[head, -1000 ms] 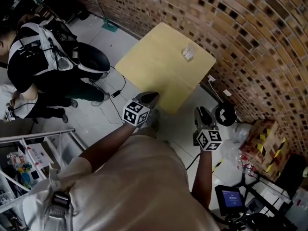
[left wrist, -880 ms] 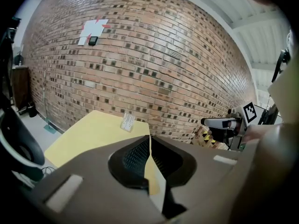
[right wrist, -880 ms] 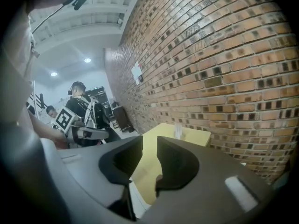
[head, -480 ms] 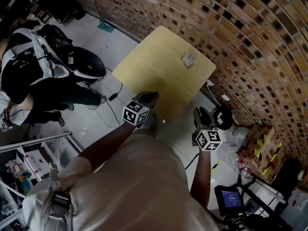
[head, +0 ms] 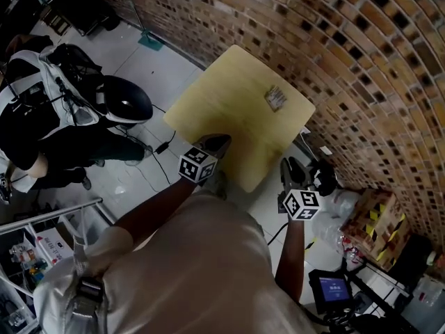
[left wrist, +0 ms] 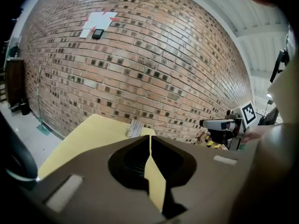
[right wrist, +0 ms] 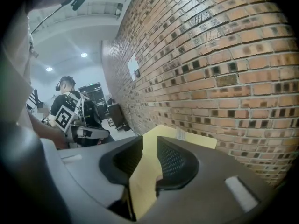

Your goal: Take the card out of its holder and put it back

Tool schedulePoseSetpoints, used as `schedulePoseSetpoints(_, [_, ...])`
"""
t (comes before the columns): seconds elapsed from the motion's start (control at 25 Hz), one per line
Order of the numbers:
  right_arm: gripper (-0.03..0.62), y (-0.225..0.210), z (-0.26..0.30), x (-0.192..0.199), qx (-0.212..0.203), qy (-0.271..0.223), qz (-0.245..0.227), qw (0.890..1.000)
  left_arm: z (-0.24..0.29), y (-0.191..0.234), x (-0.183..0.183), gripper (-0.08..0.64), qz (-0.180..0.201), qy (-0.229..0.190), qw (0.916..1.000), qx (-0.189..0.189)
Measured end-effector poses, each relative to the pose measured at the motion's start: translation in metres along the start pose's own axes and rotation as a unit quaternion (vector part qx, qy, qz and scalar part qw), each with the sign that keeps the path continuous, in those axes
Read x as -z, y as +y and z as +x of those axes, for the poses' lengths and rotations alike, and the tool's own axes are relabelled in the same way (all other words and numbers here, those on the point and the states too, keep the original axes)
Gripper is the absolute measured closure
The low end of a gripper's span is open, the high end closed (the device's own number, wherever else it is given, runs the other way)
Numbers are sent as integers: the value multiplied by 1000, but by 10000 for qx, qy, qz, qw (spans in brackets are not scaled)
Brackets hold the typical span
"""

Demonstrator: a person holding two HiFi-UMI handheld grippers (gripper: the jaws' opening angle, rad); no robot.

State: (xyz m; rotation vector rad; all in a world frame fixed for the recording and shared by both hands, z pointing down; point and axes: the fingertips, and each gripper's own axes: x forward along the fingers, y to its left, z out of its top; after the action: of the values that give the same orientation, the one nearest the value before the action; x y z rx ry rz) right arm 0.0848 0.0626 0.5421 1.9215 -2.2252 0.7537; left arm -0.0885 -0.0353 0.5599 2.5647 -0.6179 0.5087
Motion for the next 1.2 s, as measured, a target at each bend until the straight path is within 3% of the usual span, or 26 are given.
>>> schedulePoseSetpoints(0.48, [505,-1,33,-3,153,118,50,9998,16,25,-17,546,-258,-156,9993,225])
schedulePoseSetpoints(0.88, [503,-18,40,-17,-112,192,-16,9998,29,26,-11,546,-426,-79,9990,-68])
schedulePoseSetpoints(1.2, [503,-61,55,-45,-553,382,-299,9973,56,5,-40,546,-574,-286,9967,-492])
